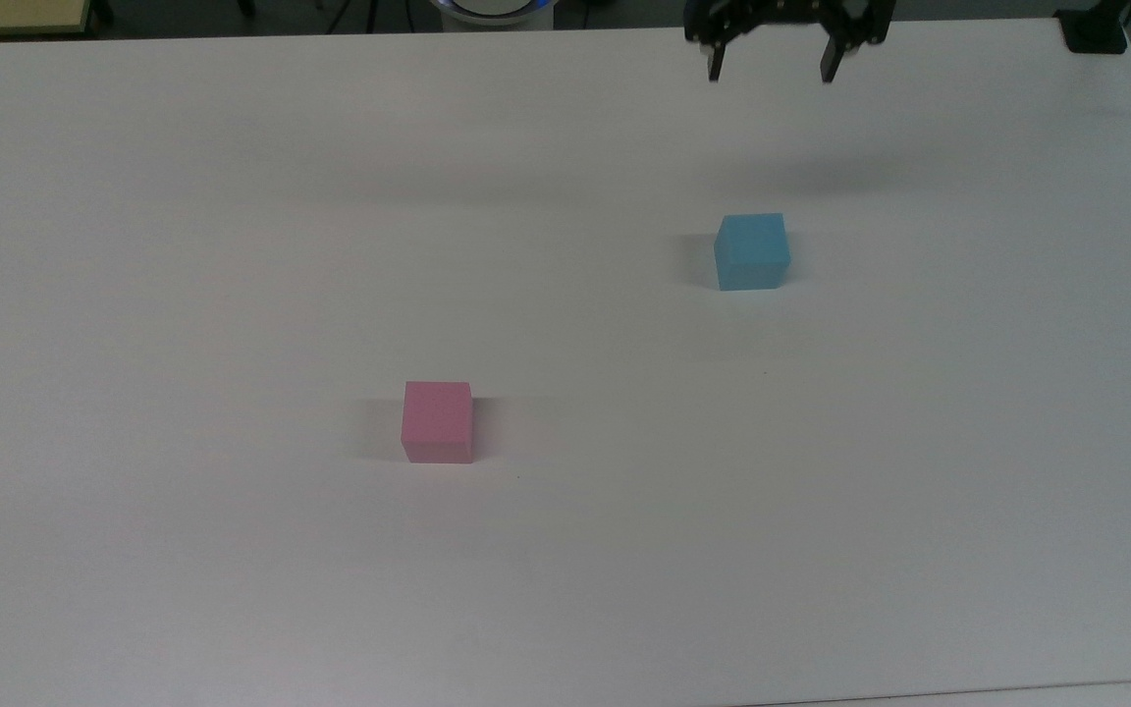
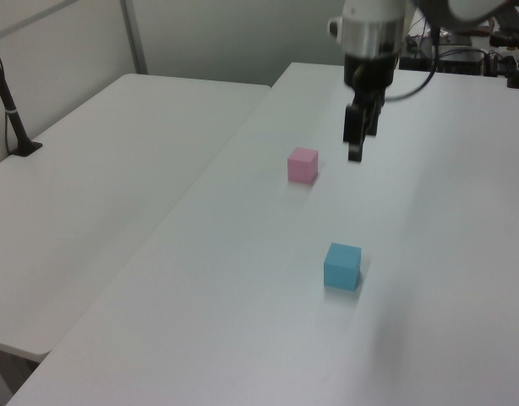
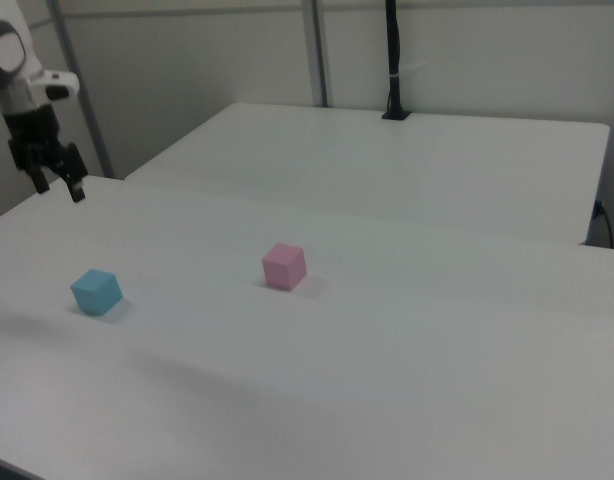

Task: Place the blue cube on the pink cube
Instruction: 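Move the open gripper over the light-blue cube and lower onto it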

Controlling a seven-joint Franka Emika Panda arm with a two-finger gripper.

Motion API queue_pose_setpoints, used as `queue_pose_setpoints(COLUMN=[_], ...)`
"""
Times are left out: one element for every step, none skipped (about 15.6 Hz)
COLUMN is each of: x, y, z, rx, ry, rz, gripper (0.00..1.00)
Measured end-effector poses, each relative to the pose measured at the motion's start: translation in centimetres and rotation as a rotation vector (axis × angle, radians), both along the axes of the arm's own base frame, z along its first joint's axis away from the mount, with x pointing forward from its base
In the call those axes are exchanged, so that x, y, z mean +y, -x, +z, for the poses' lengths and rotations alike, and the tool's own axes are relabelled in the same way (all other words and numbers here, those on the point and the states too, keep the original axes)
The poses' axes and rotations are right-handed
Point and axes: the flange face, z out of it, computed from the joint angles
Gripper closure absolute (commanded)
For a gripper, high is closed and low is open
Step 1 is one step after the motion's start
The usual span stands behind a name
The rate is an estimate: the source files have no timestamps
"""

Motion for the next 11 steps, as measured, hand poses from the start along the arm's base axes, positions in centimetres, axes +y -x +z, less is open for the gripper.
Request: queue_pose_setpoints(x=[0.4,1.0,1.5,1.9,2.3,2.6,2.9,3.2,3.5,3.6,3.6], y=[-0.3,-0.6,-0.8,-1.1,-1.4,-1.5,-1.6,-1.6,-1.4,-1.3,-1.2], z=[-2.0,-4.1,-6.2,-8.1,-9.8,-11.3,-12.5,-13.6,-14.4,-15.1,-15.7], rx=[0.006,0.012,0.016,0.018,0.021,0.023,0.026,0.031,0.040,0.050,0.059], ry=[0.003,0.005,0.006,0.006,0.007,0.007,0.009,0.011,0.015,0.020,0.025], rz=[0.005,0.011,0.017,0.021,0.025,0.028,0.031,0.036,0.041,0.044,0.044], gripper=[0.00,0.00,0.00,0.00,0.00,0.00,0.00,0.00,0.00,0.00,0.00])
